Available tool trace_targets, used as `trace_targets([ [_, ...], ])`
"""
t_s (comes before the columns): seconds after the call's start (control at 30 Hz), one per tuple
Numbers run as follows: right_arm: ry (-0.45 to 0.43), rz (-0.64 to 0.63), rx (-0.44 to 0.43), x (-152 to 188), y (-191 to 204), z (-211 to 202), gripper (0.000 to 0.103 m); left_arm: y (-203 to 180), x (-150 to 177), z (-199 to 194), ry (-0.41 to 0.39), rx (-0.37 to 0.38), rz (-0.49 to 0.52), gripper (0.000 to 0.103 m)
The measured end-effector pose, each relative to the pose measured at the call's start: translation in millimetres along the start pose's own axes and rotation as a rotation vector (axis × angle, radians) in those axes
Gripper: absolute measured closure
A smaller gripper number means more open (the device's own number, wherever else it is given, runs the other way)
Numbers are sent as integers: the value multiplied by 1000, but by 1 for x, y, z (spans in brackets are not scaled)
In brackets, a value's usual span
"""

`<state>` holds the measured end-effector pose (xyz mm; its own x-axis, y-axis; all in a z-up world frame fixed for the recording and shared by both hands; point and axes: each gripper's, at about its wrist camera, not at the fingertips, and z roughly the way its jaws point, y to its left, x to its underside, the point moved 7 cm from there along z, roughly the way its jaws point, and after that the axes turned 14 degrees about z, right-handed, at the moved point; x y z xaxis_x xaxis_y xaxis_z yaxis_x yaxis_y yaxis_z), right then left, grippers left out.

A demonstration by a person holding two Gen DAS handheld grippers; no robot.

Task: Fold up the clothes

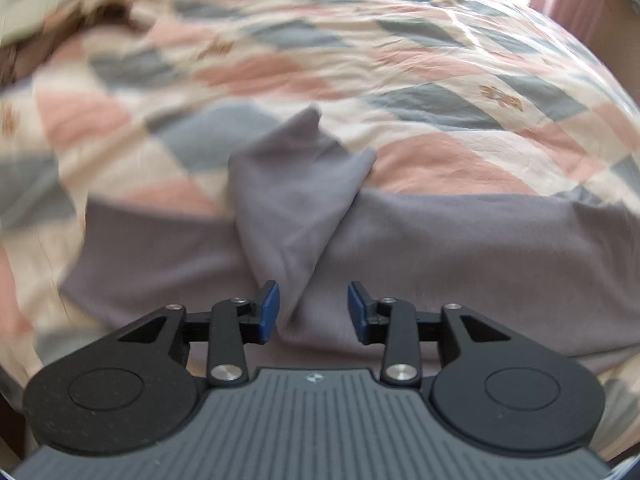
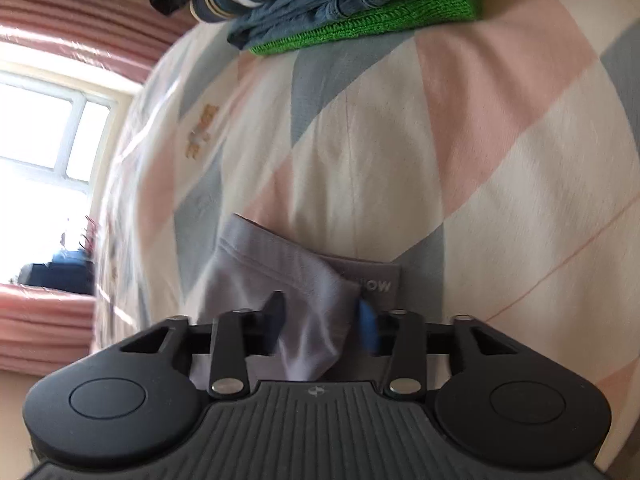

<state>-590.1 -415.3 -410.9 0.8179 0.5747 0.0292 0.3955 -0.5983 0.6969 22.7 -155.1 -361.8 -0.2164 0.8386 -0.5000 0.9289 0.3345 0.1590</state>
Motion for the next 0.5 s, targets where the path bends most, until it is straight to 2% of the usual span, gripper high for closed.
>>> trace_targets([
  [0.07, -3, -32, 20, 4, 1, 2, 55, -9, -18, 4, -38, -37, 99, 58],
  [0.17, 2, -54, 50, 8, 3, 9, 55, -26, -46, 26, -63, -94, 271, 56],
  [0.23, 3, -73, 64, 9, 5, 13, 56, -38, -58, 51, -34, -121, 380, 56],
  [0.3, 9, -94, 74, 10, 5, 14, 58, -45, -60, 77, 11, -118, 437, 62],
  [0.33, 11, -105, 79, 10, 6, 15, 62, -42, -59, 83, 19, -125, 431, 82],
  [0.37, 15, -115, 86, 11, 6, 15, 72, -32, -57, 80, -1, -133, 383, 98],
  [0.4, 16, -122, 95, 11, 6, 15, 78, -22, -56, 77, -20, -141, 334, 101],
  [0.43, 15, -124, 101, 10, 5, 13, 80, -9, -53, 70, -49, -150, 267, 101],
  [0.5, 16, -128, 99, 7, 5, 12, 83, 34, -45, 35, -150, -175, 41, 101],
])
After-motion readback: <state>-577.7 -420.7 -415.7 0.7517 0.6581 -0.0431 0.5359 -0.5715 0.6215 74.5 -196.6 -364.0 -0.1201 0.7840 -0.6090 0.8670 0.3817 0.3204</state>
